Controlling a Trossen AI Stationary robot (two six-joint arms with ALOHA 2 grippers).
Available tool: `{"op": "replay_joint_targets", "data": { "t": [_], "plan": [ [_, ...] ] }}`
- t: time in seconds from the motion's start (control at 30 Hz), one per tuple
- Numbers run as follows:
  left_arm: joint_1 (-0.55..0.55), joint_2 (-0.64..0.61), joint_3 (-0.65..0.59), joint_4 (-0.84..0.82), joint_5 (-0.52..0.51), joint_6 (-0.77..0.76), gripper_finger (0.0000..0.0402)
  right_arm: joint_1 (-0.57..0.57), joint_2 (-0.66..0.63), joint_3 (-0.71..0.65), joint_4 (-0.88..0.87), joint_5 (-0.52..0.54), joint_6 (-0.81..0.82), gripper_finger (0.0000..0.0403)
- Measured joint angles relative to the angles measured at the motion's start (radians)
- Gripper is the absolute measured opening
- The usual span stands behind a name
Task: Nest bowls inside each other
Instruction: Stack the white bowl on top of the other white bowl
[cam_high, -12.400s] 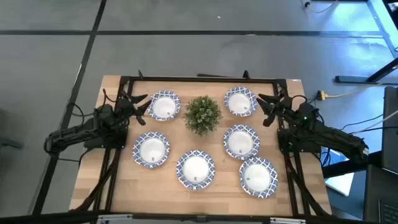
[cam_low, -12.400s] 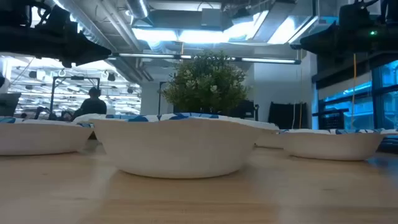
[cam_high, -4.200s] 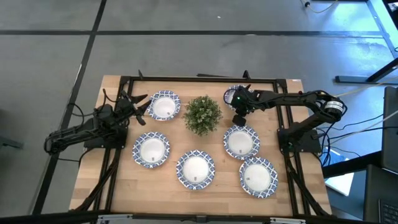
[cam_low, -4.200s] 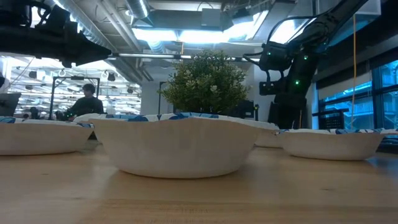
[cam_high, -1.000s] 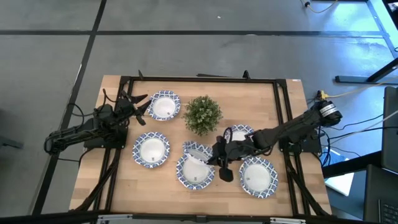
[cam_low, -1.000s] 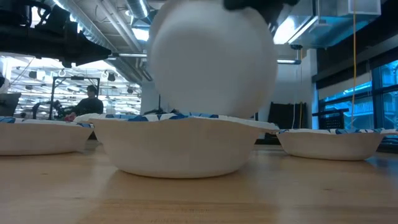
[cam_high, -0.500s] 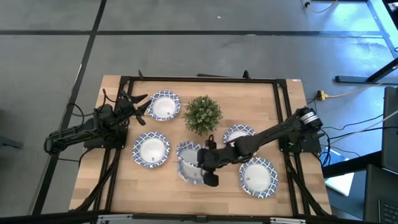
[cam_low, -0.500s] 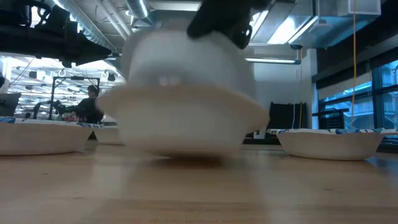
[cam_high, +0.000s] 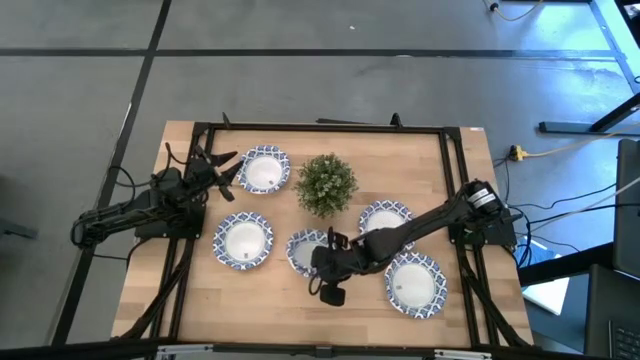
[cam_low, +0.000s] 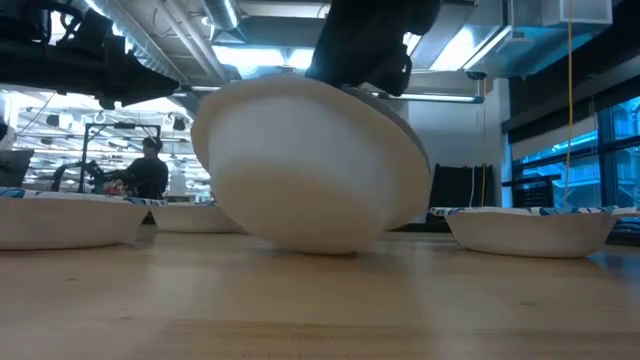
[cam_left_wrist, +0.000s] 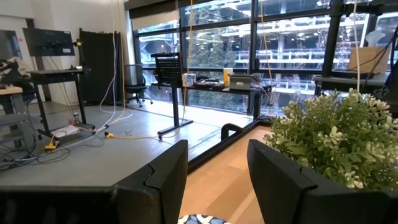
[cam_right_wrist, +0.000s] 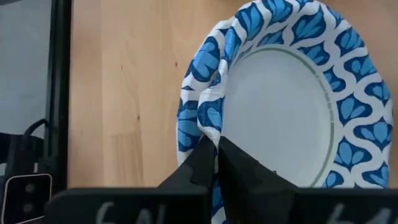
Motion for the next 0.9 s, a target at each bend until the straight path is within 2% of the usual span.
{"op": "replay_joint_targets", "data": {
  "t": [0.6,0.9],
  "plan": [
    [0.0,0.0,0.0,-0.015,0.0,-0.004,0.0161,0.03,0.04,0.0,-0.03,-0.01,0.105,0.0017],
    [0.0,0.0,0.0,-0.018,0.0,-0.004,0.0161,0.03,0.04,-0.001,-0.003,-0.018,0.105,0.0046]
  ]
}}
